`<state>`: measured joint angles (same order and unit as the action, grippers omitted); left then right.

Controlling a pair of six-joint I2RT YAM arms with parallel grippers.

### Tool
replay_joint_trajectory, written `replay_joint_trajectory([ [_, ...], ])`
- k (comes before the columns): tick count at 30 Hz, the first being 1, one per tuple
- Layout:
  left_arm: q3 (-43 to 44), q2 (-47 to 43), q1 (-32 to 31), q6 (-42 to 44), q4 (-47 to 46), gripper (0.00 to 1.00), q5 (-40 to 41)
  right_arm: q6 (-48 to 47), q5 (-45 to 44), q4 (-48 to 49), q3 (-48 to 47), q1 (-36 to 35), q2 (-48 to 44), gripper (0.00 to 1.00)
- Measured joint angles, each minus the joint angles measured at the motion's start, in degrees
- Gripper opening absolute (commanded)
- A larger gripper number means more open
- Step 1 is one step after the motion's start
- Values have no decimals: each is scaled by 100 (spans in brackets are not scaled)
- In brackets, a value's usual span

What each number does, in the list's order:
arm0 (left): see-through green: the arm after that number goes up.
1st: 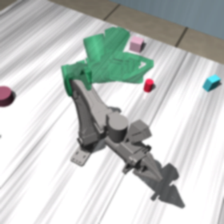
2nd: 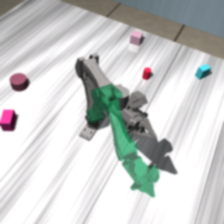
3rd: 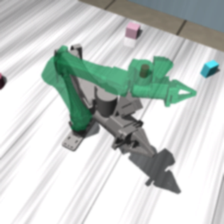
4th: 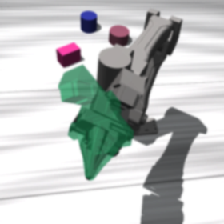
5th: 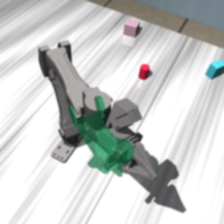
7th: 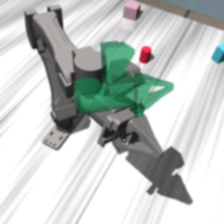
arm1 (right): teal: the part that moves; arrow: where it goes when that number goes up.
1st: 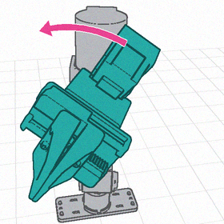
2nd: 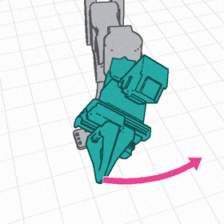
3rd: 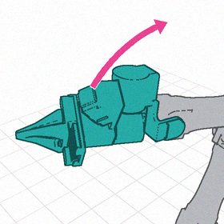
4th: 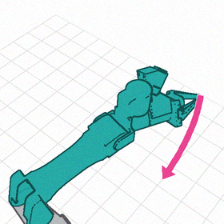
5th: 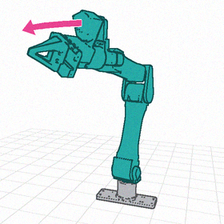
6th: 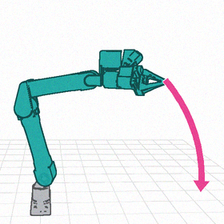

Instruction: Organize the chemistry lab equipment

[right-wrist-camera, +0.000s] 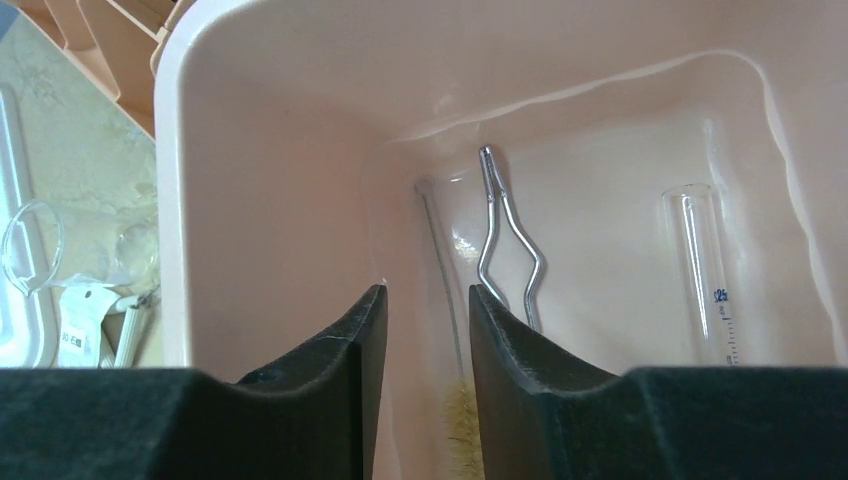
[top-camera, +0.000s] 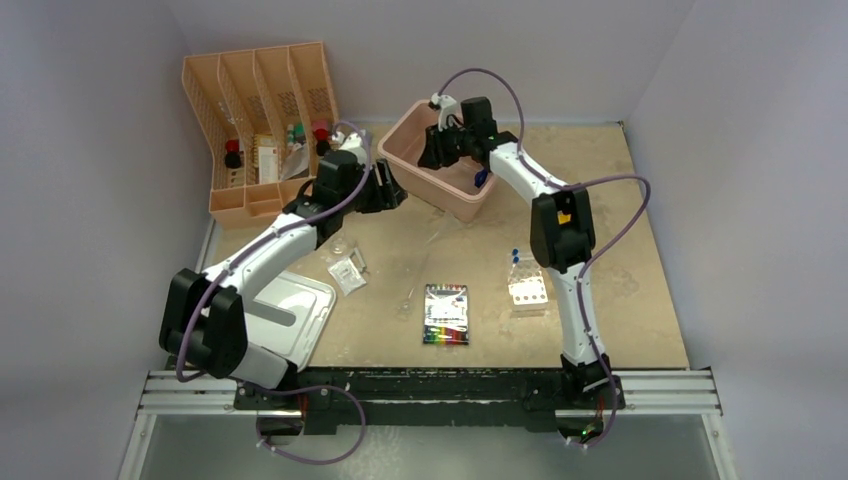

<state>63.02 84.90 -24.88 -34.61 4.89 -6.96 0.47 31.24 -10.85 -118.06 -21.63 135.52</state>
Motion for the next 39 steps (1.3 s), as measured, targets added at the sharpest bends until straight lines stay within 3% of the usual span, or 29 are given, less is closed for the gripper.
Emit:
replay_joint_trajectory([
  [8,-398,-168,-109,472,116,65,127,433,-92,85,166,0,-367,44],
  [15,-660,-210,-1019,940,584,69,496,968,-605,380,970,0,-1794,46],
  [20,-876,-199,-1425,1023,1084,56,525,1307,-1016,621,1707,0,-2916,47],
  [26,-970,17,-1563,1034,1412,51,457,1725,-1233,844,2704,0,-3783,47],
  [32,-990,448,-1707,1056,1613,32,302,2122,-1182,1139,3626,0,-4157,47],
  [39,-894,962,-1729,1143,1661,32,48,2249,-1213,1244,3893,0,-4463,47],
])
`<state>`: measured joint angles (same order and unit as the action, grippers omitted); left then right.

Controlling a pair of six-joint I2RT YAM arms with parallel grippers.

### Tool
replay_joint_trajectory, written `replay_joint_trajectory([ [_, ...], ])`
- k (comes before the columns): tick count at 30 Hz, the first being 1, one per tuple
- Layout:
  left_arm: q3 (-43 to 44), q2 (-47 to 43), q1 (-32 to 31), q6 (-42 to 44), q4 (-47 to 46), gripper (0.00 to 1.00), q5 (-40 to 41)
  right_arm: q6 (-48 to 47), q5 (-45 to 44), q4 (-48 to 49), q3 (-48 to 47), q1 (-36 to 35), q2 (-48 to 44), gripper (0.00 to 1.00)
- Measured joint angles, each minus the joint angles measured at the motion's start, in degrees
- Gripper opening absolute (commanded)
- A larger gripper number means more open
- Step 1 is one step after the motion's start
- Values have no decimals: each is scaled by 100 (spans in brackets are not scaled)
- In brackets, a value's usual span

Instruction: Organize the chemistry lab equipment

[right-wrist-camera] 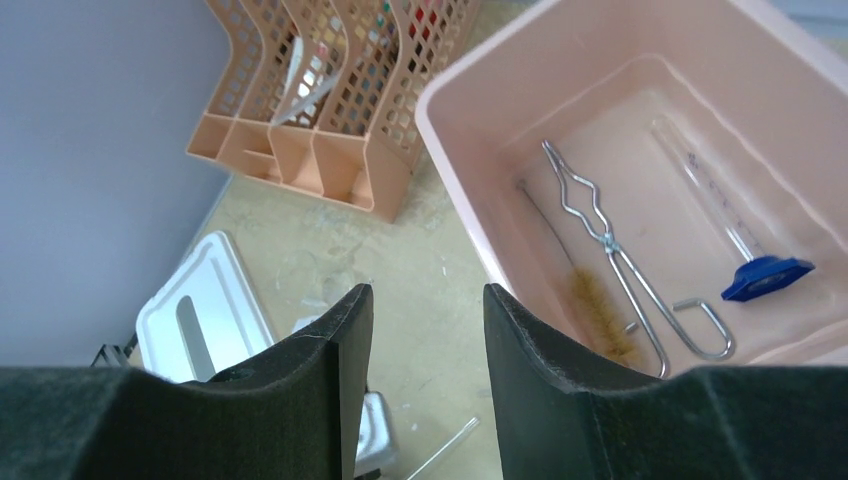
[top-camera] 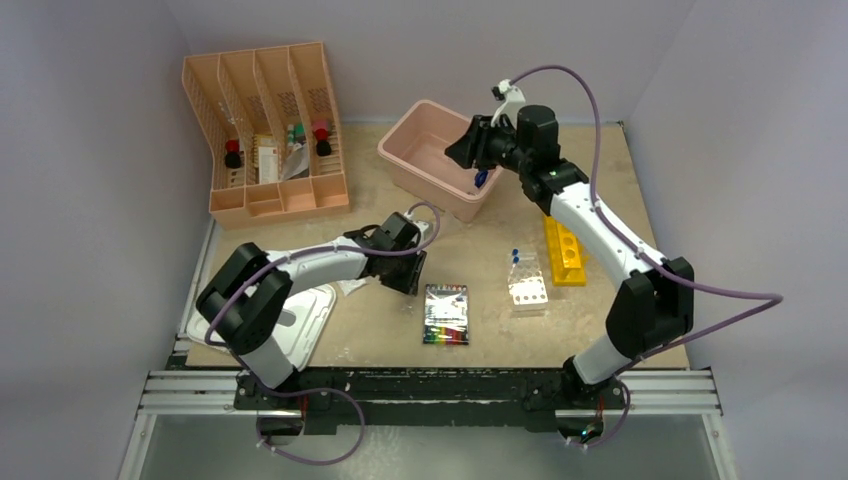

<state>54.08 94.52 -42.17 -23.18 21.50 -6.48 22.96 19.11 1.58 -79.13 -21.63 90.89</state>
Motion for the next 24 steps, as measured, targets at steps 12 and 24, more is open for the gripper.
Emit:
replay_joint_trajectory([
  [12,343,389,-66,20,199,24,90,20,-24,155,2,0,-212,47],
  [24,1283,1051,-170,50,1104,12,1327,20,-494,492,713,0,-752,49],
])
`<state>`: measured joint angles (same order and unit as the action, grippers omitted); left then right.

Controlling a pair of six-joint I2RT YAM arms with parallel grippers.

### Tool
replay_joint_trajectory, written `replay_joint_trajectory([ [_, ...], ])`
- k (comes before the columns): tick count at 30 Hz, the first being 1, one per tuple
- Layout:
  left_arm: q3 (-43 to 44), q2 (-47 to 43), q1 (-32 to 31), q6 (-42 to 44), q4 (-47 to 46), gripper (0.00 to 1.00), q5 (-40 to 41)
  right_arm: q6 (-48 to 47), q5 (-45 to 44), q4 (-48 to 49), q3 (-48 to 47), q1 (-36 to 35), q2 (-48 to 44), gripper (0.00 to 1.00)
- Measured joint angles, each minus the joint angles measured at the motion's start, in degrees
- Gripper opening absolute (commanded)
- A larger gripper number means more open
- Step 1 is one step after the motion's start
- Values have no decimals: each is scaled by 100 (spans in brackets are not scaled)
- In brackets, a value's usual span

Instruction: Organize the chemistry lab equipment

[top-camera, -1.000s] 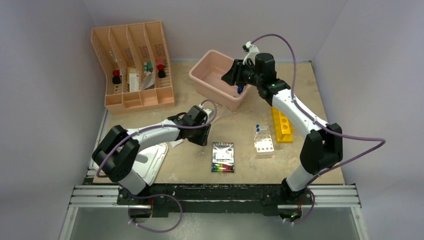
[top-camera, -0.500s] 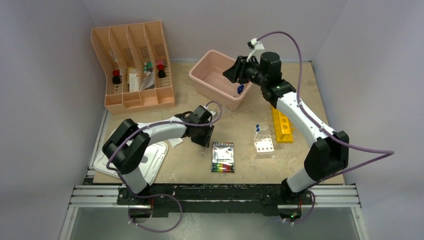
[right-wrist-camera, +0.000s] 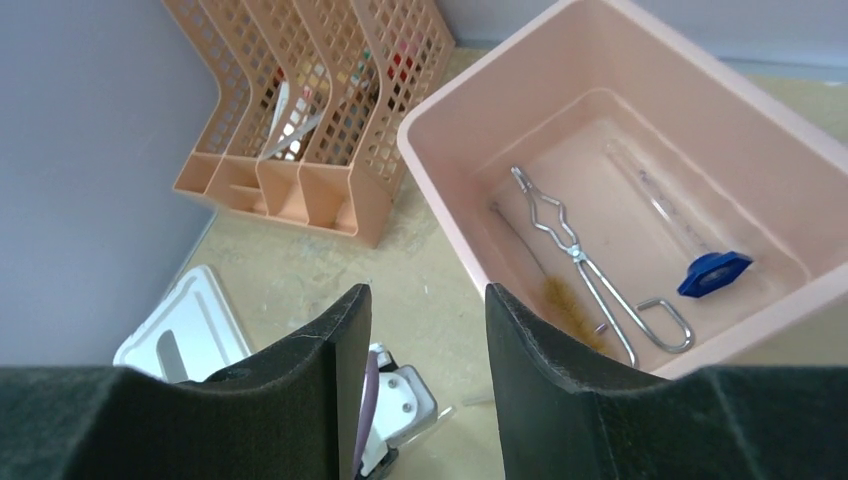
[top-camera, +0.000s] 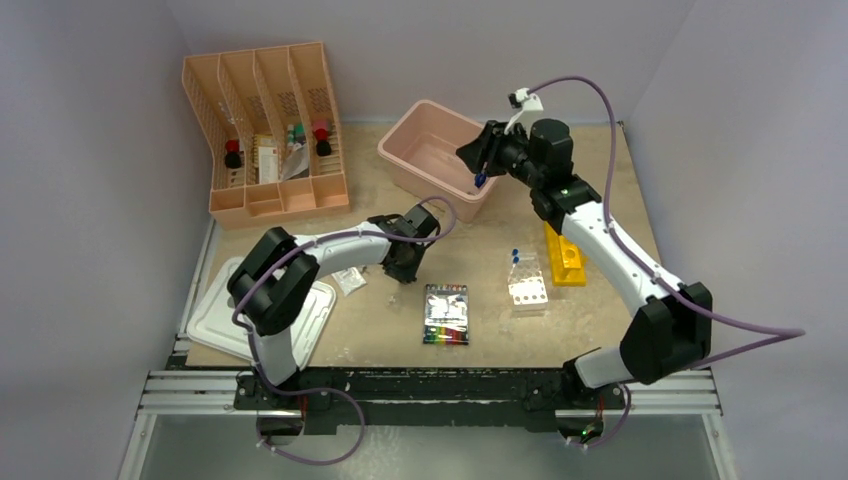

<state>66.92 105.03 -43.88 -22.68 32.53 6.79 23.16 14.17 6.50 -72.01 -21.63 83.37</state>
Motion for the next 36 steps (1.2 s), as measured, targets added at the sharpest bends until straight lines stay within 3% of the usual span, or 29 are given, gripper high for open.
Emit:
replay_joint_trajectory([
  [3,26,24,-63,2,70,0,251,0,-153,116,101,0,-234,49],
  [12,39,15,-96,142,210,0,1108,35,57,595,111,0,-315,49],
  [17,50,-295,358,225,94,0,1189,293,345,844,160,0,-232,50],
  [25,195,-1923,1360,2,-1084,0,188,855,588,1156,463,0,-155,60],
  [29,442,-2105,1360,-345,-1818,0,-592,1034,999,1182,330,-15,236,66],
  [36,463,-2039,1349,-1298,-3156,0,-1663,1314,1342,979,26,-87,789,67],
])
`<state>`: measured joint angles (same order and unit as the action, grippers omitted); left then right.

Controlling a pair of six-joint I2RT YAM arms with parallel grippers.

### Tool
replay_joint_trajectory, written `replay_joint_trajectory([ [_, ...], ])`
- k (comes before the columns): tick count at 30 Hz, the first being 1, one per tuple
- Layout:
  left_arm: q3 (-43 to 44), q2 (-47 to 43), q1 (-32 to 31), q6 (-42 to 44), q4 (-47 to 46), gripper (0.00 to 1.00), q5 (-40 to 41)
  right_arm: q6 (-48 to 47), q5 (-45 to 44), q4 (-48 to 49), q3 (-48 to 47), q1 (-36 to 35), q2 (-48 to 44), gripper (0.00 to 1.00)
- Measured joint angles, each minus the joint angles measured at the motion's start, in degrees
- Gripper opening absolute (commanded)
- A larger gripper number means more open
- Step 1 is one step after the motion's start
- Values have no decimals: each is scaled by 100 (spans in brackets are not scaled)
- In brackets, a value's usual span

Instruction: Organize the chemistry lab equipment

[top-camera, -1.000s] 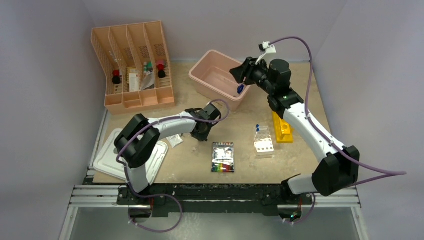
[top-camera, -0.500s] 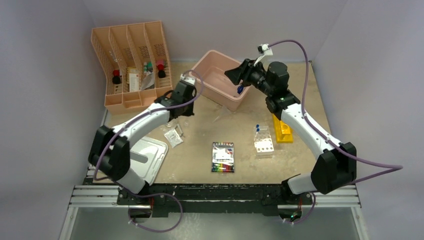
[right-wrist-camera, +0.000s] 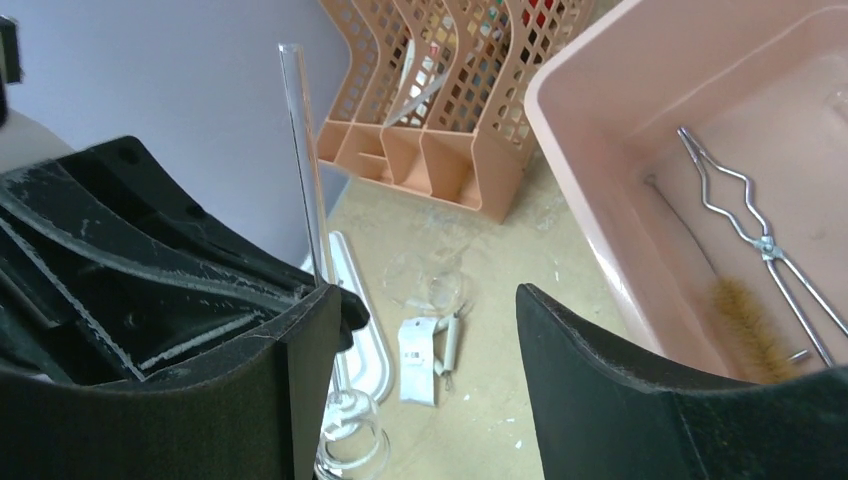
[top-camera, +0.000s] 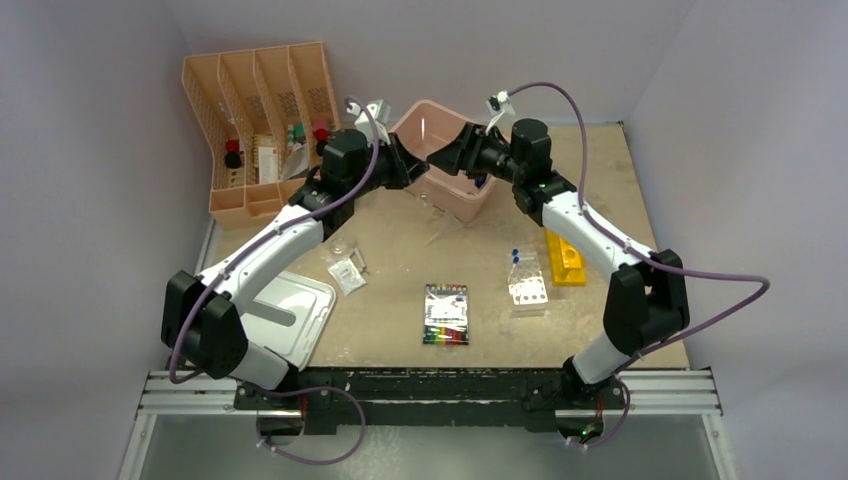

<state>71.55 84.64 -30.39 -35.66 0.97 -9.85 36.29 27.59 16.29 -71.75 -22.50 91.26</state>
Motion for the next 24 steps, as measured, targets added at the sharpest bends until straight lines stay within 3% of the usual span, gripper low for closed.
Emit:
replay_joint_trajectory([
  [11,-24,273,22,-863,-981,0,-498,535,199,461,-166,31,26,63],
  [14,-28,299,22,-922,-1080,0,-588,586,221,557,-166,28,31,54],
  [22,-28,393,22,-938,-1198,1,-734,636,459,632,-411,13,330,15],
  [24,-28,450,33,-966,-1209,22,-774,557,501,616,-446,4,350,8],
])
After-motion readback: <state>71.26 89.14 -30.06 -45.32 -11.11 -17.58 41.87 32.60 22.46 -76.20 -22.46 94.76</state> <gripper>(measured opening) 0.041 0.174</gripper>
